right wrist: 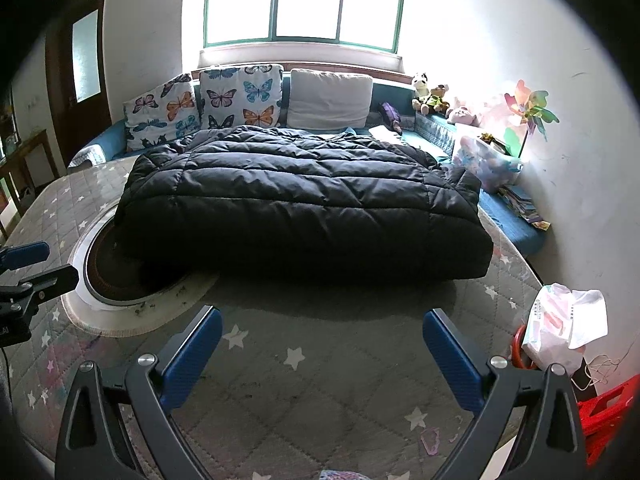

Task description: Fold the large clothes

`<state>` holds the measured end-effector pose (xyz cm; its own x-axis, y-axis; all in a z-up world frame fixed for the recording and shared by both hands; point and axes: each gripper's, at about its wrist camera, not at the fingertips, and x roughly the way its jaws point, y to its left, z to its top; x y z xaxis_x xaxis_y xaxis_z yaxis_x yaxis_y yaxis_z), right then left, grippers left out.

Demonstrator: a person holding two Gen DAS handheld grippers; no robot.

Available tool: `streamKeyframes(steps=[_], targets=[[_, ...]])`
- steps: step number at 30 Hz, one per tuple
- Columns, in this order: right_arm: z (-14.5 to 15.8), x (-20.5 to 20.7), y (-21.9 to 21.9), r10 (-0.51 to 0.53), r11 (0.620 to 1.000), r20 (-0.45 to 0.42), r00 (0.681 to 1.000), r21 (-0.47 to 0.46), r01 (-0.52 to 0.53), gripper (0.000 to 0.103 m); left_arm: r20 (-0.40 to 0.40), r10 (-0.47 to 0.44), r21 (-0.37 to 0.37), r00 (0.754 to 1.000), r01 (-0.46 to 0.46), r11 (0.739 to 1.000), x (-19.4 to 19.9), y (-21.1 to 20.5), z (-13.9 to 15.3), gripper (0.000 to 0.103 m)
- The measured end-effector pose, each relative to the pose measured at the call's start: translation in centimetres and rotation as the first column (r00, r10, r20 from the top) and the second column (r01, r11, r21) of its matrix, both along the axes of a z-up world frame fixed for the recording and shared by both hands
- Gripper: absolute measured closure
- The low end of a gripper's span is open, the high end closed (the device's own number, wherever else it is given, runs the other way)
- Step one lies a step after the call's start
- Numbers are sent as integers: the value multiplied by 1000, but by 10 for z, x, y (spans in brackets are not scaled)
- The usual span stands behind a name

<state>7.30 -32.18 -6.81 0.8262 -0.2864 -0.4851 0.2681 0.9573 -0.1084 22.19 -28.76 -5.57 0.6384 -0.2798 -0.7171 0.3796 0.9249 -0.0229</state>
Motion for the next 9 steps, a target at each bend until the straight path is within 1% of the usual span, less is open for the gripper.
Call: streamKeyframes(steps=[3, 9], targets=[[0, 0, 0, 0, 1000, 1, 1000, 2, 0, 0, 10, 2, -8, 1000, -2, 1000, -1, 0, -2, 18], [-4, 1, 2, 5, 1000, -4, 1000, 1, -5, 0, 8, 1, -1, 1000, -1, 1000, -1, -1, -4, 18]])
